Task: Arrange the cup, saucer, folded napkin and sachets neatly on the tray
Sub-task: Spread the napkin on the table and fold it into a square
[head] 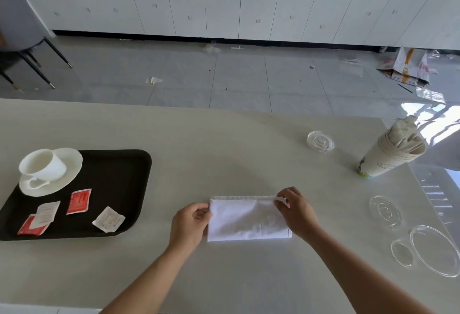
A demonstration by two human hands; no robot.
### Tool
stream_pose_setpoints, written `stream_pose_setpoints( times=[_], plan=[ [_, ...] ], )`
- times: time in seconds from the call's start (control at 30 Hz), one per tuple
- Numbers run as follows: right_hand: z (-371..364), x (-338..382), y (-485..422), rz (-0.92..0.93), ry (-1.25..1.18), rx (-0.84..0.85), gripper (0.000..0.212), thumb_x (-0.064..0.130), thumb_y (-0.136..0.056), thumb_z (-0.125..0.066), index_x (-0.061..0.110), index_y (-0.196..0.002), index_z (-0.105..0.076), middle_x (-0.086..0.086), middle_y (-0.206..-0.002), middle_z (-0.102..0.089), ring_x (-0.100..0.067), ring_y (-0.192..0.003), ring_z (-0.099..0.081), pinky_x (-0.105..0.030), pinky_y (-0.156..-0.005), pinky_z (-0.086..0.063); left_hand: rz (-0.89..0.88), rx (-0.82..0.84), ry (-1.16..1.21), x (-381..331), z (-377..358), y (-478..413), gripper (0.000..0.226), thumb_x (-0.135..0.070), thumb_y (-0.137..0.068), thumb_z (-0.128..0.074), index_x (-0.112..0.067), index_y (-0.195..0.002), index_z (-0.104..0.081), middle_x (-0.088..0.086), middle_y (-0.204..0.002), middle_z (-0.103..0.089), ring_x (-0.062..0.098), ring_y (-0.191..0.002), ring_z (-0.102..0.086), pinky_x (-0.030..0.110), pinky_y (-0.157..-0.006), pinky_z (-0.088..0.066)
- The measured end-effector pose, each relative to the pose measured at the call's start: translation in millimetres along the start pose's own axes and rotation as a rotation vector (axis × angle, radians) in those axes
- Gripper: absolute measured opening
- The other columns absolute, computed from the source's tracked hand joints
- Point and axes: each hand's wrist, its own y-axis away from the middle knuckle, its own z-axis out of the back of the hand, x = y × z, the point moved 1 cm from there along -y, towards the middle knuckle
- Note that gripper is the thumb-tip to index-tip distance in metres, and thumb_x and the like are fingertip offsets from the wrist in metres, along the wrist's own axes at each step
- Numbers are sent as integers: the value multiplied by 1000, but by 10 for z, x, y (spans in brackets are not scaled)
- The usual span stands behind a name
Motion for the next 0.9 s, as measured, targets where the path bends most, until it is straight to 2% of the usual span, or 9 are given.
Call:
stream_pose_setpoints(
  times=[0.1, 0.2, 0.27, 0.37, 0.6, 0.73, 0.9],
  plan=[
    [-4, -4, -24, -9, 7, -15, 7, 20, -92, -64, 13, -94, -65, 4, -98, -56, -22, -85, -58, -32, -71, -45, 18, -27, 16, -23, -13, -23, 13, -16, -78, -76, -24, -87, -72, -10, -79, -74, 6, -76, -69, 36, -80, -56],
    [-3, 3, -59, -18, 10, -14, 9, 21, -93, -62, 12, -95, -64, 3, -96, -56, -22, -82, -57, -30, -68, -42, 62, 3, 64, -27, -22, -24, 20, -20, -74, -79, -24, -92, -72, -6, -79, -74, 8, -75, -69, 32, -76, -56],
    [-11, -3, -73, -27, 9, -18, 9, 19, -93, -61, 11, -95, -64, 3, -95, -55, -21, -81, -55, -29, -67, -39, 64, -2, 54, -40, -44, -34, 20, -17, -73, -79, -27, -89, -71, -6, -77, -74, 8, -74, -69, 32, -75, -56],
    [-32, -17, -60, -34, 1, -43, 6, 17, -93, -61, 11, -94, -63, 3, -93, -55, -21, -79, -54, -29, -66, -38, 101, -96, 46, -91, -79, -61, 15, -17, -74, -77, -30, -74, -70, -8, -73, -73, 10, -72, -69, 35, -75, -56],
    [-47, -15, -55, -52, 6, -49, 6, 15, -93, -59, 11, -95, -63, 2, -92, -54, -21, -78, -53, -28, -65, -37, 45, -158, -109, -114, -130, -148, 5, -26, -79, -73, -23, -75, -71, -13, -71, -69, 7, -71, -64, 25, -62, -47],
    [-62, -30, -39, -60, 6, -55, 8, 13, -93, -59, 10, -98, -63, 2, -97, -54, -21, -80, -53, -29, -66, -39, 40, -170, -182, -112, -167, -168, 8, -27, -79, -71, -25, -71, -69, -14, -68, -67, 10, -69, -63, 28, -63, -50],
    [-76, -27, -35, -67, 16, -69, 11, 13, -92, -60, 12, -102, -64, -1, -103, -57, -24, -82, -56, -30, -67, -42, 67, -189, -275, -109, -204, -200, 11, -34, -82, -67, -25, -77, -66, -14, -72, -66, 14, -72, -62, 29, -60, -47]
  ],
)
